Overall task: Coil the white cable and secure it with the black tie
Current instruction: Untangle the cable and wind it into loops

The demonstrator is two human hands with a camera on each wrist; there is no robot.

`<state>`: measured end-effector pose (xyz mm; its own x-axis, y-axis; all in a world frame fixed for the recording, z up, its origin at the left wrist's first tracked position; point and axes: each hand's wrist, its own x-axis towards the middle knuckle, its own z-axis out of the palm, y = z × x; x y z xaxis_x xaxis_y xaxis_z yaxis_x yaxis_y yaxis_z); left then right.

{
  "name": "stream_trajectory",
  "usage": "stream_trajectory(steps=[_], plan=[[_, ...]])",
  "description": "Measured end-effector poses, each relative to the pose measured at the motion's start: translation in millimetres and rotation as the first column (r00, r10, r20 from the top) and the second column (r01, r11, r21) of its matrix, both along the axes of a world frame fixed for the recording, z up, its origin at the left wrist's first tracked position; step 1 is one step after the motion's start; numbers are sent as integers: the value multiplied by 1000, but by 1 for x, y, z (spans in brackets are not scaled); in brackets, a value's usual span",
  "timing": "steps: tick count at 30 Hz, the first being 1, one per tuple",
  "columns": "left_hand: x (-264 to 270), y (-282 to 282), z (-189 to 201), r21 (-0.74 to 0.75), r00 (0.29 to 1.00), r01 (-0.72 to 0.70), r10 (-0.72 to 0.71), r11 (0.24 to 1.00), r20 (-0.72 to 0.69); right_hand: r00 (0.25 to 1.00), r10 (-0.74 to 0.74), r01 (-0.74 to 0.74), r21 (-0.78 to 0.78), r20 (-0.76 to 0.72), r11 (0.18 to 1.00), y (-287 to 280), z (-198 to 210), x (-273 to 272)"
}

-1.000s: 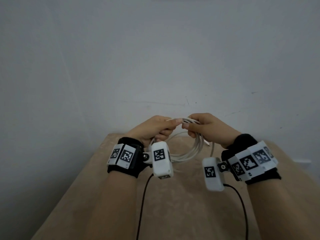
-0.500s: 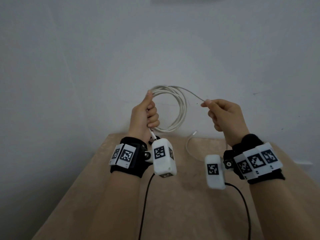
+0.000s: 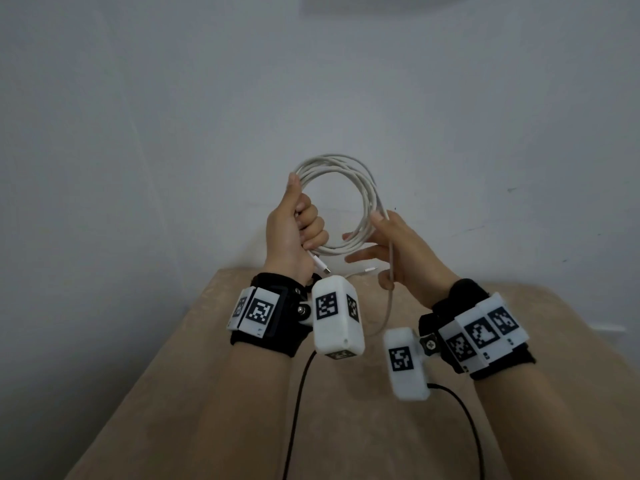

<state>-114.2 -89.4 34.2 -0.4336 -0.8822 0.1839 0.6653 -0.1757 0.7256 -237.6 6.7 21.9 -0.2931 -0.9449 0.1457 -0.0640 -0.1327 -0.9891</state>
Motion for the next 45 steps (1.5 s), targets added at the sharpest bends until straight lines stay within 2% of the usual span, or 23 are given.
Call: stream_trajectory(steps=[8, 12, 14, 17, 19, 22, 27, 31, 33, 35, 38, 42, 45], plan=[[-11, 5, -3, 42, 986, 109, -102, 993, -129, 991, 52, -38, -114, 125, 993, -4, -5, 8], [-16, 7, -3, 41, 980, 144, -137, 989, -142, 979, 10, 17, -129, 205, 992, -6, -6, 9], [-15, 5, -3, 24, 985, 161, -159, 987, -66, 978, -29, 56, -128, 206, 990, -6, -7, 9], [-8, -2, -5, -36, 973, 196, -190, 980, 129, 980, -95, 117, -122, 175, 986, -5, -7, 5], [-2, -5, -6, -62, 948, 237, -217, 970, 231, 985, -122, 134, -107, 119, 985, -3, -5, 0], [5, -5, -7, -89, 928, 258, -221, 962, 298, 992, -125, 124, -56, -6, 991, 0, -4, -7], [12, -7, -10, -198, 881, 226, -113, 954, 459, 973, -56, 64, 28, -222, 998, 5, -2, -13], [12, -6, -10, -376, 792, 209, 69, 903, 607, 935, -67, 81, 26, -347, 996, 5, -2, -12], [9, -3, -10, -415, 754, 188, 140, 890, 642, 925, -76, 86, 12, -373, 996, 4, -1, -11], [5, 1, -11, -405, 743, 146, 170, 903, 647, 936, -81, 83, -9, -342, 997, 3, -1, -11], [0, 4, -10, -367, 767, 107, 158, 924, 621, 968, -75, 67, -41, -239, 997, 3, -2, -14], [-1, 5, -7, -228, 828, 117, 32, 967, 560, 996, -21, 14, -86, -89, 996, 6, 0, -17], [-1, 5, -5, -90, 855, 153, -86, 984, 511, 997, -34, 27, -103, -66, 994, 7, 3, -16]])
